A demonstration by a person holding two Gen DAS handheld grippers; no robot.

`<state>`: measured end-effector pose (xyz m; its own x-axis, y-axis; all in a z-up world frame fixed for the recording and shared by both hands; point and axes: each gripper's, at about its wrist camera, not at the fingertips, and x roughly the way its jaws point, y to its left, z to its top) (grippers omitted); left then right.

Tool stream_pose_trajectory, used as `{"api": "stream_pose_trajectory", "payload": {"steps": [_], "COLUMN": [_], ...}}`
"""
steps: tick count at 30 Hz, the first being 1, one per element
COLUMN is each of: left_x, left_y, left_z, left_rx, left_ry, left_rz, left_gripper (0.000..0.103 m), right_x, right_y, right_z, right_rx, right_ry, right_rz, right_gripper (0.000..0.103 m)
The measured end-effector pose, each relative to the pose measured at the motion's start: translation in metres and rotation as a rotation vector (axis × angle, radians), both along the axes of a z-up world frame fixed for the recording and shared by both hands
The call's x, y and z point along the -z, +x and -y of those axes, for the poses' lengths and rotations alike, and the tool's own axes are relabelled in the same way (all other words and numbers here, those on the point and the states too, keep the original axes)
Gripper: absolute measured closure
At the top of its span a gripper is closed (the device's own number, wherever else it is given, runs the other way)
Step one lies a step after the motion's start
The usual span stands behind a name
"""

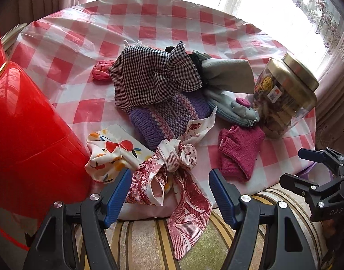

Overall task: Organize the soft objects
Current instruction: 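Grasp the pink knitted glove with the right gripper while the left gripper grasps the patterned scarf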

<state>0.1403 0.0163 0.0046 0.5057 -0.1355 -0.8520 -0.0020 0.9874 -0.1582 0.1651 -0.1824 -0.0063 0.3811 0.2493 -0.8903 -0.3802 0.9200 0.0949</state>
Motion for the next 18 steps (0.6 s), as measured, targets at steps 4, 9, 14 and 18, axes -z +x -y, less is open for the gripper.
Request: {"api": "stream_pose_trajectory", "payload": {"steps": [4, 9, 14, 18], "left_x": [0.005, 0.014, 0.025, 0.027], "left_y": [0.009, 0.022, 0.029, 0.031], "left_z": [0.001, 0.005, 0.009, 0.013], "left_rx": [0.001, 0.027, 0.051, 0.059], "left_ry": [0.045, 0.074, 0.083, 0.08], "left_rz": [-0.004, -0.031, -0.063, -0.06], "left_gripper": [0.031, 0.031, 0.031, 0.031], "right_x": [0.004, 0.009, 0.012, 0.013], "right_y": [0.005, 0.011, 0.016, 0.019], "right_z": [-0.01, -0.014, -0.018, -0.022], "right_rx": [-0.029, -0.039, -0.045, -0.05], "right_ry": [-0.004, -0.002, 0.001, -0.002], "right_rz": [-0.005, -0.019, -0.025, -0.026], "right_gripper": [0.001, 0.001, 0.001, 0.001]}}
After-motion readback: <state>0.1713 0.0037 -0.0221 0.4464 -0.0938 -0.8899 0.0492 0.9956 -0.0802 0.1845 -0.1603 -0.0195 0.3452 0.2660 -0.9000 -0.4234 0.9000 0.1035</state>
